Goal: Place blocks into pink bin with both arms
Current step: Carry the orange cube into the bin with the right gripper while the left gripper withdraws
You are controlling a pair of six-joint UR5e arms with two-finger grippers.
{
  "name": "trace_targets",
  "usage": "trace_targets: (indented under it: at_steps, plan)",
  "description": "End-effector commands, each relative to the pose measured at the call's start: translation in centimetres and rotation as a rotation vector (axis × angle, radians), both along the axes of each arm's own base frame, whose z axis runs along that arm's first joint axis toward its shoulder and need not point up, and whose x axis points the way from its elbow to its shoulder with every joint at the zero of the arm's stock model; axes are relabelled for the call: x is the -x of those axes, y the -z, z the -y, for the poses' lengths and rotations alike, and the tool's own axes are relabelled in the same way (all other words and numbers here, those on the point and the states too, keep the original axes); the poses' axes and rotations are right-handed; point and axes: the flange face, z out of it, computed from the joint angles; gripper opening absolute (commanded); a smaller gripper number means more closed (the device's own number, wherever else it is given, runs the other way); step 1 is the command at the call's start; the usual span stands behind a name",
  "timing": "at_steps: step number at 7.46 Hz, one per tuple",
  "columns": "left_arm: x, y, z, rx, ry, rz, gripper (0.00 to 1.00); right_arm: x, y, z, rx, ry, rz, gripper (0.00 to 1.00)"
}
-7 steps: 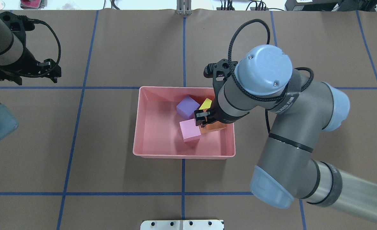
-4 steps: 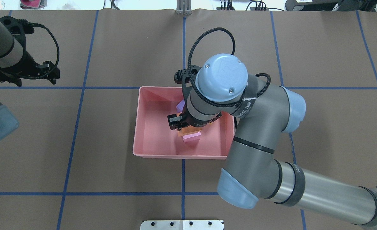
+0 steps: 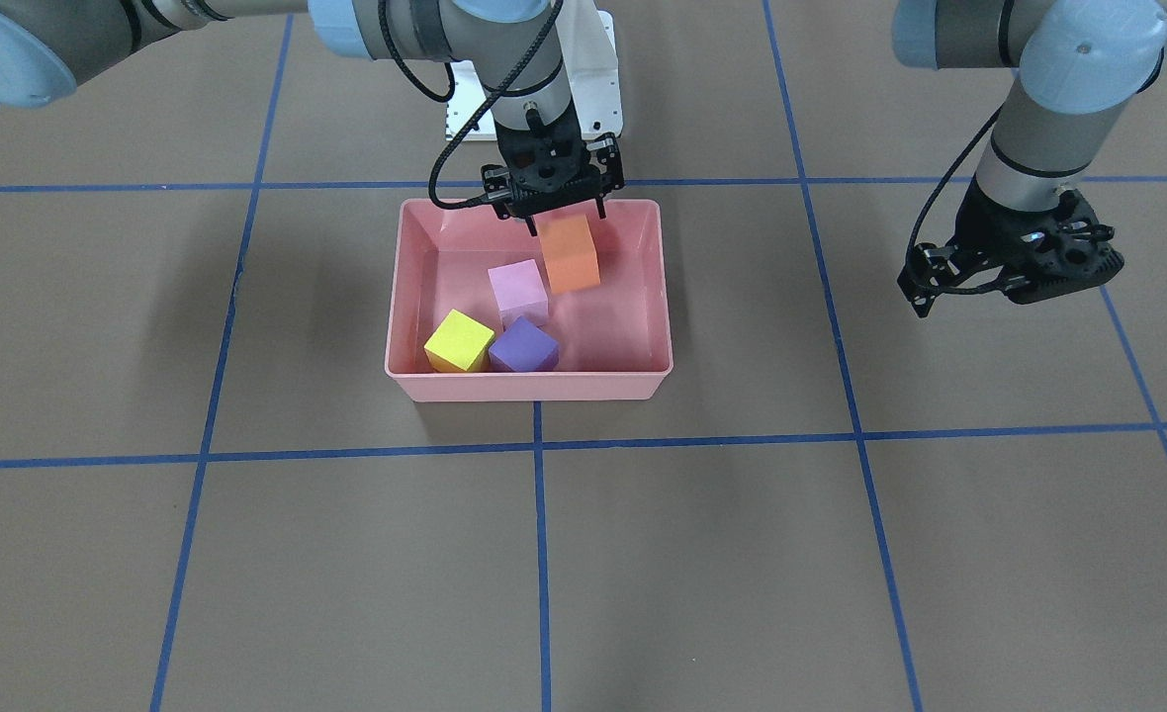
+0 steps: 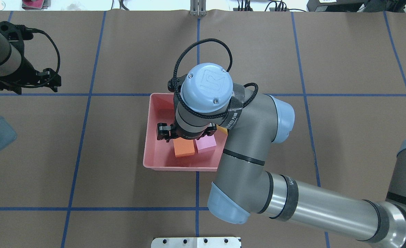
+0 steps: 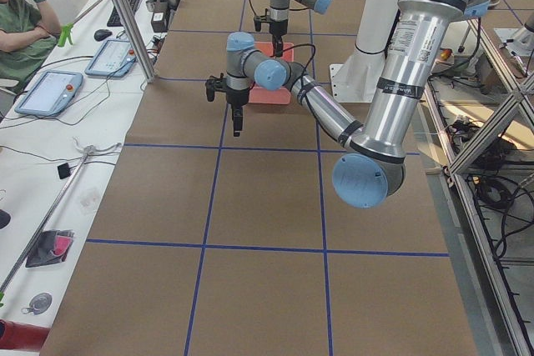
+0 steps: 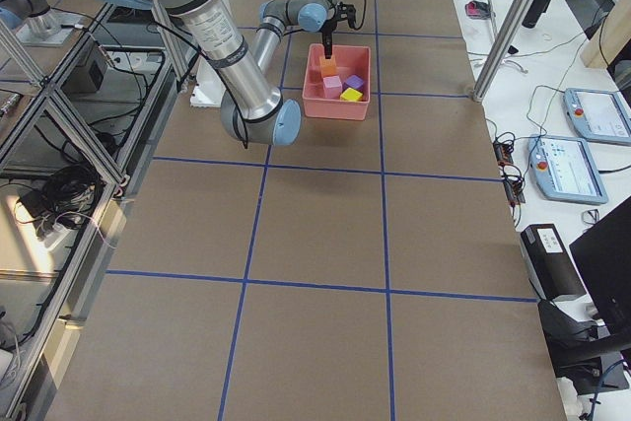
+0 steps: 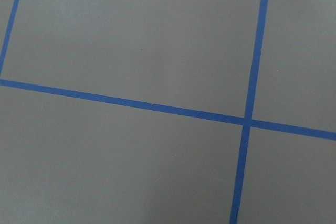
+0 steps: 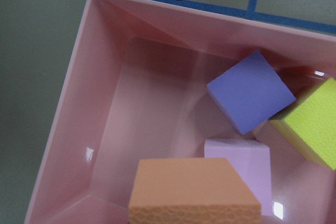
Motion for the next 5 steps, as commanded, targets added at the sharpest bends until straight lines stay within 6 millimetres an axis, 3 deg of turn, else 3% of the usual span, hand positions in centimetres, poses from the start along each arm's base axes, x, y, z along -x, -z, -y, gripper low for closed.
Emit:
trace_targets:
  at_steps: [1, 2, 4, 5]
  plan:
    - [0.0, -0.5, -0.1, 0.008, 0.005, 0.006, 1.00, -0.2, 0.1, 0.4, -0.037, -0.053, -0.012, 1.00]
    - [0.0, -0.6, 0.0, 0.010, 0.011, 0.011, 1.00, -1.7, -0.2, 0.8, -0.095, -0.066, -0.025, 1.00]
    - [-0.7, -1.7, 1.6, -0.066, 0.028, 0.042, 1.00, -11.5, -6.1, 6.1, -0.205, -0.051, -0.161, 1.00]
    - [-0.6, -3.0, 2.0, -0.062, 0.033, 0.048, 1.00, -17.8, -9.1, 9.1, -0.280, -0.008, -0.240, 1.00]
